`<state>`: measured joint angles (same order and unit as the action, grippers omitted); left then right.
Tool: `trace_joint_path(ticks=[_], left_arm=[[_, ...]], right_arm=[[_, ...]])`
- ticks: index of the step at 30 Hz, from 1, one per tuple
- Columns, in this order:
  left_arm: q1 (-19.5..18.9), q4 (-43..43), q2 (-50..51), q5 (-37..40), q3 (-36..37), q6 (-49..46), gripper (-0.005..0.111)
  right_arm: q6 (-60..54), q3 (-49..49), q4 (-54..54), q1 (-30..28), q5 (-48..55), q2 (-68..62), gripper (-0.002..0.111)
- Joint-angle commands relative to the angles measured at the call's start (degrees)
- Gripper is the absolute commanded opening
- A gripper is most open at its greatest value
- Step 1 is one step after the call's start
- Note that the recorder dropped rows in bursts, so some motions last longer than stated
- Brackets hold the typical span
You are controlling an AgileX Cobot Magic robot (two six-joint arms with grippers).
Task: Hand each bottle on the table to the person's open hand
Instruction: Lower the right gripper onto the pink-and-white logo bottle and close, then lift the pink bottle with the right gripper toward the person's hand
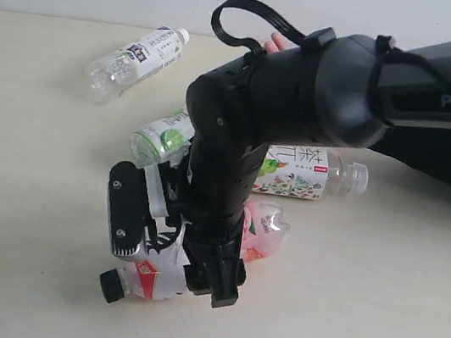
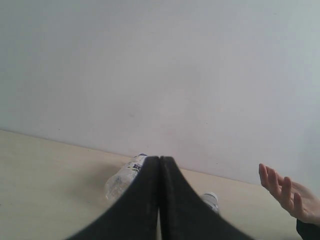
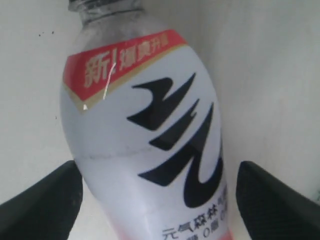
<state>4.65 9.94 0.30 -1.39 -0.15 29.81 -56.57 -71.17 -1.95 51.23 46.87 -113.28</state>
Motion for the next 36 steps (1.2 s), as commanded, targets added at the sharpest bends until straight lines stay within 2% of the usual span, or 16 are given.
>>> trace_joint_path(ticks=[1, 5, 19, 23, 29, 32, 36], left_arm=[[-0.08, -0.28, -0.3, -0.57, 0.15, 0.2, 0.0], [-0.08, -0.28, -0.3, -0.57, 0.15, 0.2, 0.0], [-0.08, -0.28, -0.3, -0.57, 0.15, 0.2, 0.0], [-0.08, -0.28, -0.3, -0.57, 0.15, 0.2, 0.0], [-0.08, -0.28, -0.3, -0.57, 0.15, 0.2, 0.0], [-0.08, -0.28, -0.3, -0.57, 0.15, 0.2, 0.0], [-0.08, -0.28, -0.3, -0.57, 0.15, 0.2, 0.0]], right_arm=[[0.19, -0.12, 0.15, 0.12, 0.34, -1.38, 0.076], [0.3, -0.12, 0.03, 0.12, 1.7, -1.59, 0.065], [10.31, -0.12, -0.06, 0.12, 6.6, 0.98, 0.0], [12.26, -0.12, -0.51, 0.12, 9.4, 5.7, 0.0], [22.61, -0.86, 1.95, -0.24, 15.53, 15.42, 0.0], [29.64, -4.43, 6.23, -3.32, 18.26, 19.24, 0.0], [37.33, -11.14, 6.9, -11.97, 20.17, 21.16, 0.0]])
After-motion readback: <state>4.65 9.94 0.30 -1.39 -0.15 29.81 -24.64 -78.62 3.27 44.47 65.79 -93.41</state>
